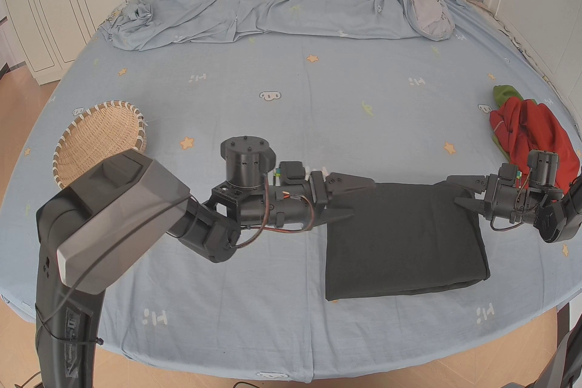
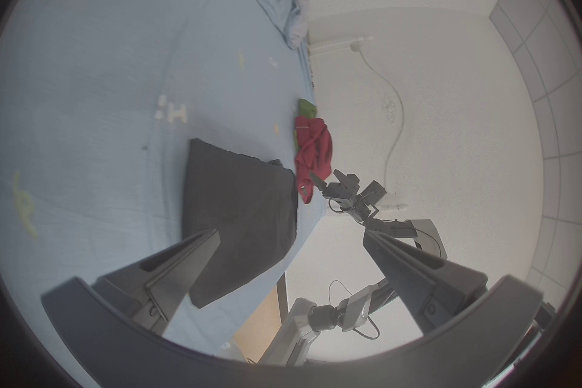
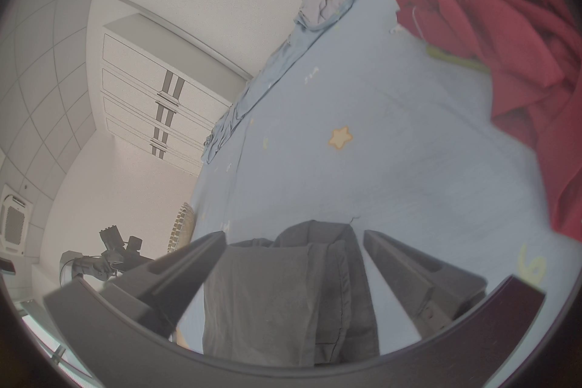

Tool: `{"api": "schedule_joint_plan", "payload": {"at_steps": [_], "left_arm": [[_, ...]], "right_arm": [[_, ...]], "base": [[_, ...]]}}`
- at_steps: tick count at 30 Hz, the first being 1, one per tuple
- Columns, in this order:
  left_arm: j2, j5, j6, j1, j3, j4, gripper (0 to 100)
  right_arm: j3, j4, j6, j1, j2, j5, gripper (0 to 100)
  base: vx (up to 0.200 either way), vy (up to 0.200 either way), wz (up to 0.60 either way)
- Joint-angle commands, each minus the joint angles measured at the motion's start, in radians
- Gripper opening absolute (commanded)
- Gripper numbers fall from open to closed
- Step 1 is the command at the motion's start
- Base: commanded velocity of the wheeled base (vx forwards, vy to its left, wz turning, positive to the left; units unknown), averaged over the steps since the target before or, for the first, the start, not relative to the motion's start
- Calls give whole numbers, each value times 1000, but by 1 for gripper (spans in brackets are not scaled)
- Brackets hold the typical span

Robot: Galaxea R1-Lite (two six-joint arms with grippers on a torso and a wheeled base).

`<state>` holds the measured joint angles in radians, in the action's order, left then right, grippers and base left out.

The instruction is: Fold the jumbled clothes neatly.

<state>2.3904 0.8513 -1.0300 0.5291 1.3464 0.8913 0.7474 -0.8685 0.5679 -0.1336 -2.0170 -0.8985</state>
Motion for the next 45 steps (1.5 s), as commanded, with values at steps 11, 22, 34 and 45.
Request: {"api": "schedule_joint_plan", "payload": {"at_steps": [11, 22, 34, 45], "left_arm": [[-134, 52, 22, -161, -188, 6, 100], [13, 54, 130, -109, -196, 20, 100], [65, 54, 120, -70, -96, 17, 100], [102, 54, 120, -40, -72, 15, 100]], "right_arm": [[-131, 2, -31, -119, 176, -3, 100], [-181, -3, -292, -190, 3, -7, 100], [-102, -3, -295, -166, -109, -8, 100], [-54, -1, -279, -109, -143, -19, 100]], "base": [[0, 0, 0], [0, 0, 0], [0, 0, 0], [0, 0, 0]]}}
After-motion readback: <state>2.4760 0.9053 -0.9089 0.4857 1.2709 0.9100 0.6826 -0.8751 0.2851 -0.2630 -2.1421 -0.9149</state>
